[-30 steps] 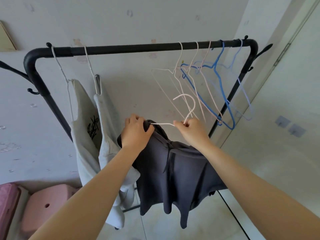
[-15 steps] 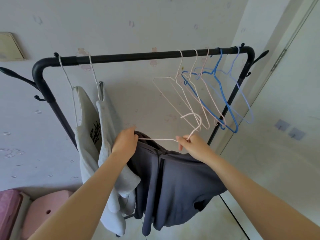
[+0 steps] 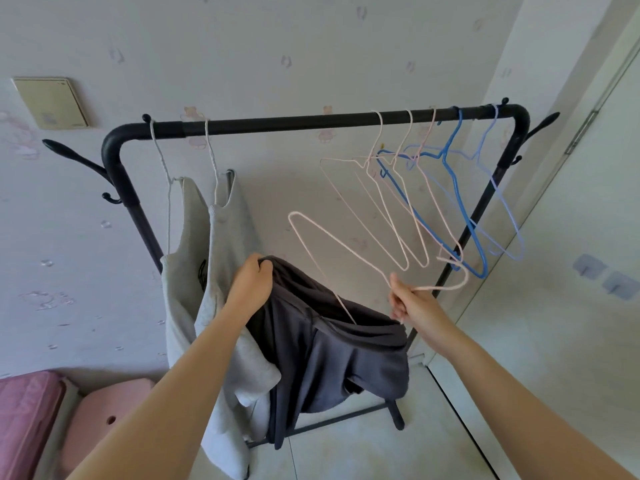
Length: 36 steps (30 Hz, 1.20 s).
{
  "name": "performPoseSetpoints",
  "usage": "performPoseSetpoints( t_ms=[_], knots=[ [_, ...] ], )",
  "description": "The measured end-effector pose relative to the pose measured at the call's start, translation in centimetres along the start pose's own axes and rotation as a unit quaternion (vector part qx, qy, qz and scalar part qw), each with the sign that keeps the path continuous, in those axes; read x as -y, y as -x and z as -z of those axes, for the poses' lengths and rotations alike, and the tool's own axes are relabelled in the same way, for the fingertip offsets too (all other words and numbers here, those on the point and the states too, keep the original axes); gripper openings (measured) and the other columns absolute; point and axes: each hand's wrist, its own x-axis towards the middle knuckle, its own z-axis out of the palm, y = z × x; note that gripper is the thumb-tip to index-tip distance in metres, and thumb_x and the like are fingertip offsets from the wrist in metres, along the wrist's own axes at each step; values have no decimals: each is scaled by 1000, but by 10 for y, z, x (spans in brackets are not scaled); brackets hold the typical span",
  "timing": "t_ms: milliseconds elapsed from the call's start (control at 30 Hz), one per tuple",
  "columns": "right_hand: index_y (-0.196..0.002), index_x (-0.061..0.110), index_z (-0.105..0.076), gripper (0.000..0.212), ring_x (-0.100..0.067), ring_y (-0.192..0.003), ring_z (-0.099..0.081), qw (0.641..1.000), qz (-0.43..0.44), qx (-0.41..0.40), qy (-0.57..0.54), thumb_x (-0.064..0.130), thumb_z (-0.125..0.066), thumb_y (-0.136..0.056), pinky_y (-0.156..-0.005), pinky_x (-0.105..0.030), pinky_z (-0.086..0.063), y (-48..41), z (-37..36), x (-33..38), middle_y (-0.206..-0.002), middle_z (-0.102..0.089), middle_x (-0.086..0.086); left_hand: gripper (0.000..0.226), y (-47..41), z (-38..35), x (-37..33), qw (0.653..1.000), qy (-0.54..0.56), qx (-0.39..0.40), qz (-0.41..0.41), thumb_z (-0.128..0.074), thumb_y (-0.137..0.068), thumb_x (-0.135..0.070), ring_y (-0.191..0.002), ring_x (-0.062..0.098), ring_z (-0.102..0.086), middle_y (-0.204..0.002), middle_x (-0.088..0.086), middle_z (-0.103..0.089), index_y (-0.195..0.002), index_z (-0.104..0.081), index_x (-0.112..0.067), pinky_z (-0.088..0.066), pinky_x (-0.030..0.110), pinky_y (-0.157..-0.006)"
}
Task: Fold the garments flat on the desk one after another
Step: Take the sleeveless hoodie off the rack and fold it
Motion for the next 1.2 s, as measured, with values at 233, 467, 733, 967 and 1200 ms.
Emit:
performPoseSetpoints(
  t_ms=[233, 467, 733, 967, 1200],
  knots=[
    [-89, 19, -61, 25, -12, -52, -36, 991, 109, -72, 23, 17, -40, -102, -53, -26, -32, -50, -26, 85, -62, -37, 1, 23, 5, -2, -23, 995, 98, 12, 19, -33, -99, -20, -61, 14, -35, -68, 2, -39, -80, -43, -12, -29, 29, -56],
    [-71, -1, -53, 36, -33, -72, -53, 955, 145, -136, 221, 19, -44, -100, -62, -31, -31, -110, -29, 139, -65, -54, -12, 26, 18, 11, -27, 995, 95, -2, -16, -34, -98, -17, -55, 14, -32, -62, -1, -35, -73, -38, -18, -27, 29, -53],
    [-124, -6, -51, 32, -38, -120, -52, 943, 95, -143, 285, 14, -39, -102, -87, -34, -42, -159, -57, 192, -128, -56, -23, 25, 30, 19, -30, 995, 103, -8, -18, -36, -97, -17, -54, 13, -30, -60, -2, -33, -72, -35, -17, -27, 29, -53],
    [-111, -5, -61, 25, -36, -111, -58, 956, 64, -121, 259, 2, -44, -94, -80, -32, -43, -185, -73, 163, -115, -63, -22, 20, 30, 19, -29, 994, 100, 12, -37, -37, -97, -17, -54, 11, -32, -61, -2, -36, -78, -41, -13, -29, 27, -53],
    [-136, 3, -46, 41, -31, -118, -54, 961, 102, -113, 229, 13, -48, -96, -97, -35, -42, -141, -64, 139, -128, -57, -16, 19, 27, 9, -50, 985, 85, 81, -123, -42, -97, -18, -46, 9, -29, -53, -7, -34, -78, -44, -16, -26, 24, -48]
  ],
)
